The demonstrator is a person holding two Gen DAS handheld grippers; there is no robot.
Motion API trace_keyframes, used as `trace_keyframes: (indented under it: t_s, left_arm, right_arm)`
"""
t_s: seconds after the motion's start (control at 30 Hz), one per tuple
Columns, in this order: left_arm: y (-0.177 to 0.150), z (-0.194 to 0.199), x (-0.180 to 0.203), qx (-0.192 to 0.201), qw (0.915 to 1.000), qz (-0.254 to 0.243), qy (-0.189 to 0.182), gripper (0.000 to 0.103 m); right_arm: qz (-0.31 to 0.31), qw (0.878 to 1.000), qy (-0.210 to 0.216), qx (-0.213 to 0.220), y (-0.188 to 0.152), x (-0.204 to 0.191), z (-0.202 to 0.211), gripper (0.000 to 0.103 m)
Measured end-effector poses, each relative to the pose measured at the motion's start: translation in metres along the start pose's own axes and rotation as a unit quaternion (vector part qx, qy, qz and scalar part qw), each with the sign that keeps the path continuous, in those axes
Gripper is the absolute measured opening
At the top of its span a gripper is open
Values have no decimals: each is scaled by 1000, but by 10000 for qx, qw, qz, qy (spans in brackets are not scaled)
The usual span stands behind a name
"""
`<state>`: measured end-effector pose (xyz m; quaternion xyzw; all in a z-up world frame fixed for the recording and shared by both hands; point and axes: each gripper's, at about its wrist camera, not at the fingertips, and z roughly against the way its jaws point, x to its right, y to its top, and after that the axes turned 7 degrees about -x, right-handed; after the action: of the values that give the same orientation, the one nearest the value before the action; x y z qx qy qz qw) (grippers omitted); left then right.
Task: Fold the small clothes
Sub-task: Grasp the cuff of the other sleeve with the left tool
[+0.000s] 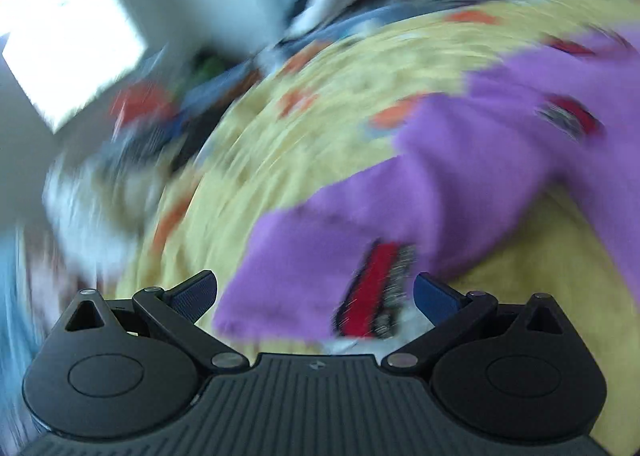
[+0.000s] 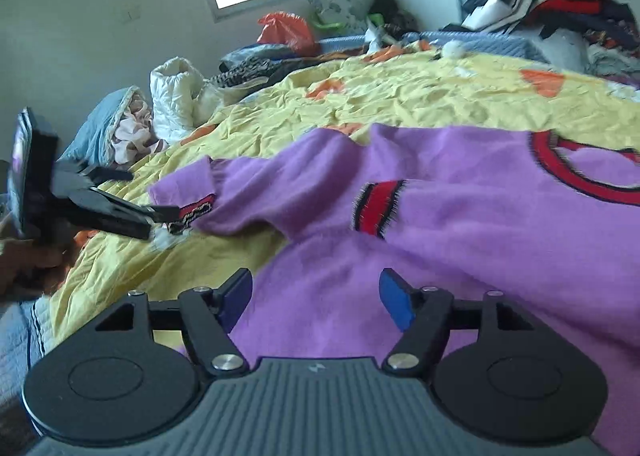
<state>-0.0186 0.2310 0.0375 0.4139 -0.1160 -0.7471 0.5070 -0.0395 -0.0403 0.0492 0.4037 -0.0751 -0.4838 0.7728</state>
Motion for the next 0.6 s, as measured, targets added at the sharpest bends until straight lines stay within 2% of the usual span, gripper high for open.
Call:
trace_keyframes:
  t_s: [0.03,0.1,0.2,0.27,0.37,0.43,0.57,0.6]
  left_arm:
    - [-2,1,7,207,9995,-230,-58,103]
    - [0,-4,13,286,9992,-266,-106,103]
    - [7,-19,6,94,9988,396,-275,96]
    - [7,-29,0,-98,9949,848,-541,89]
    - [2,-35,-3,-230,9897,1213,-730,81]
    - [-1,-35,-11,-200,9839,1483,-981,70]
    - [-12,-38,-34,-209,9725,1911,-1314,55]
    - [-14,-39,-39,-213,9697,1998,-1391,49]
  right_arm:
    - [24,10000,-29,27,-5,-1,6,71]
    - [33,9998,-133,127,-17,-2,19,72]
    - [-5,9995,-244,219,-28,-4,31,72]
    - [-68,9992,-261,300,-34,-4,36,72]
    - [-226,9991,-226,287,-38,-1,36,72]
    - [-243,9992,-198,265,-40,-1,34,72]
    - [-247,9992,-198,263,-45,-1,35,72]
    - [-258,9991,-210,278,-46,0,36,72]
